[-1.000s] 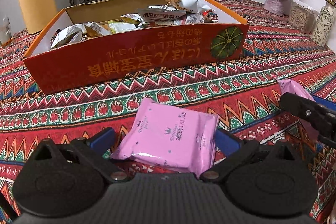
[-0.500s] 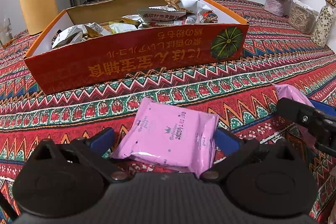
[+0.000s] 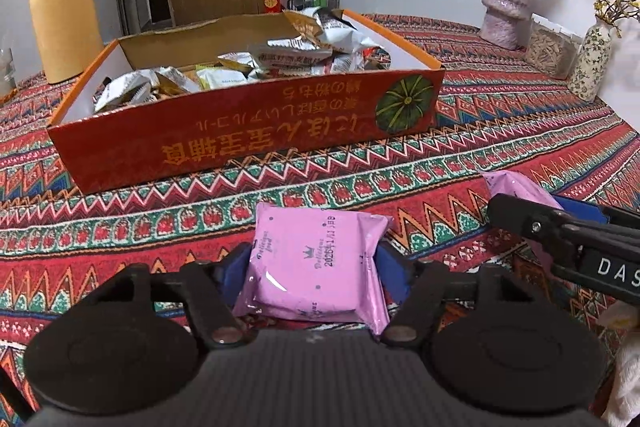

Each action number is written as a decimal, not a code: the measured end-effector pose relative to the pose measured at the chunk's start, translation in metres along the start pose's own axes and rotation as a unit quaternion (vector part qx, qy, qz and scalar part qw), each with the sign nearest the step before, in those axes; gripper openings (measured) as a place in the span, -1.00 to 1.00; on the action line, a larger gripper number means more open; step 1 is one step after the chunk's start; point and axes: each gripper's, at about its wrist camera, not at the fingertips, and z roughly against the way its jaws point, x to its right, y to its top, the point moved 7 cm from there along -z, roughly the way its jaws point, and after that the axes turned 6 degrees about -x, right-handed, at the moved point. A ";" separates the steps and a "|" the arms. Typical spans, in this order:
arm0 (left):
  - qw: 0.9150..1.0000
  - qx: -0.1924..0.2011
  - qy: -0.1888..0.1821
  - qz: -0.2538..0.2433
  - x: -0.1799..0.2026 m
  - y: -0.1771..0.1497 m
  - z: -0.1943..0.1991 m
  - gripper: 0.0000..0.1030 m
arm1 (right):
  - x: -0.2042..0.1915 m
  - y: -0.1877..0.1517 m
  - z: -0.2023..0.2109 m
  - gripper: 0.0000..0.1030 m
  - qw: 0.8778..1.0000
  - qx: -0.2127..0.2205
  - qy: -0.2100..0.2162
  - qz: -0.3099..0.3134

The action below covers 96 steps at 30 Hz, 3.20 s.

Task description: Organize snacks

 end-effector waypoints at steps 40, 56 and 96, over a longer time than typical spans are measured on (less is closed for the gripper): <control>0.984 0.106 0.059 0.133 -0.125 0.136 -0.014 0.32 | -0.090 0.164 -0.126 0.18 0.995 0.063 0.010 0.079; 0.978 0.135 0.049 0.151 -0.132 0.131 0.004 1.00 | -0.084 0.157 -0.127 0.98 0.996 0.065 0.010 0.068; 0.991 0.091 0.028 0.097 -0.091 -0.015 0.092 1.00 | -0.071 0.009 0.009 1.00 0.994 -0.011 0.011 0.105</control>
